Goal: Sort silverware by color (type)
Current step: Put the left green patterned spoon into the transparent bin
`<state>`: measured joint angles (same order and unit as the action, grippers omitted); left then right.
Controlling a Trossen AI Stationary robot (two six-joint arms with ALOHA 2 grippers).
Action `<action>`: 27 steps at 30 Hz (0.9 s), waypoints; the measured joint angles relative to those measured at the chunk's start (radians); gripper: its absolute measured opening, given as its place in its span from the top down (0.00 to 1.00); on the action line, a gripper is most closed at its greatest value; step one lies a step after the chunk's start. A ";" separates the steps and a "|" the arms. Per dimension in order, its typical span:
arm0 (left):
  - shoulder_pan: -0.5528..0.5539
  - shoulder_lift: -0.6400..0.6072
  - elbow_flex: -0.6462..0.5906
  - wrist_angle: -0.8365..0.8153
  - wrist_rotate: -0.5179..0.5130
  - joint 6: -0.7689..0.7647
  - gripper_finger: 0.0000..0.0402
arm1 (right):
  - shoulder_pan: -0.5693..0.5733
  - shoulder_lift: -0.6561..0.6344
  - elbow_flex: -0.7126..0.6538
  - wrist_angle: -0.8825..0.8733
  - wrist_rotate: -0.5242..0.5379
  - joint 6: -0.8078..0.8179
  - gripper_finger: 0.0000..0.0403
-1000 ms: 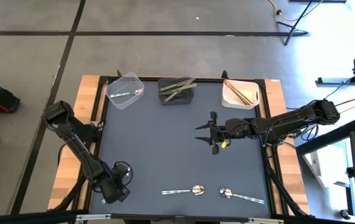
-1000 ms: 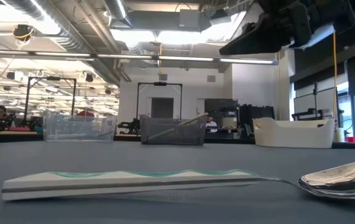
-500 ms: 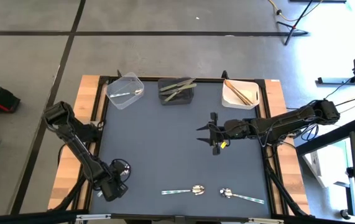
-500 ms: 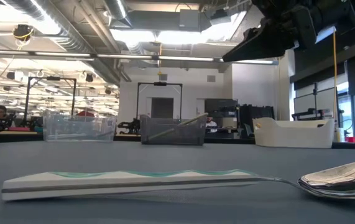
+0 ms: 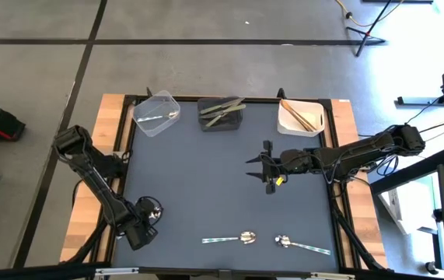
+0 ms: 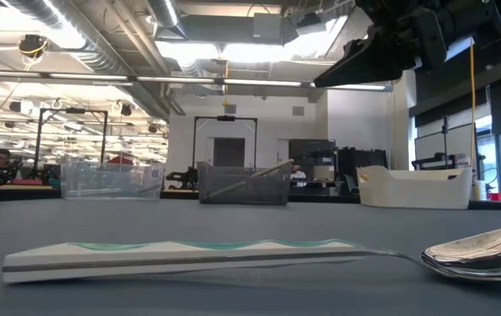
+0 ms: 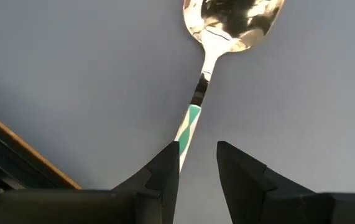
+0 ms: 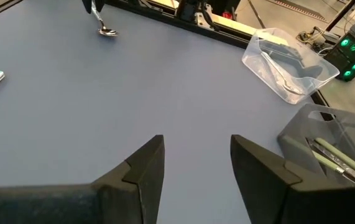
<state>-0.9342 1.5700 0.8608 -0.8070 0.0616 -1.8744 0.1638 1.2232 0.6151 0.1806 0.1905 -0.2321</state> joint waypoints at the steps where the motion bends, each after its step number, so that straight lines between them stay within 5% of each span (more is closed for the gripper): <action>1: 0.000 0.000 0.000 -0.002 -0.001 0.000 0.74 | 0.000 0.000 0.000 0.000 0.000 0.000 0.57; 9: -0.009 0.000 0.000 -0.055 -0.091 0.033 0.74 | 0.000 0.000 0.000 0.000 -0.001 0.000 0.57; 20: -0.008 -0.006 -0.096 0.119 -0.092 0.053 0.75 | 0.000 0.000 0.000 -0.015 -0.026 0.024 0.57; 27: -0.004 -0.006 -0.108 0.129 -0.089 0.077 0.88 | 0.000 0.000 0.000 -0.021 -0.026 0.026 0.57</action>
<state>-0.9386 1.5639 0.7525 -0.6785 -0.0274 -1.7979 0.1642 1.2232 0.6147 0.1600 0.1642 -0.2062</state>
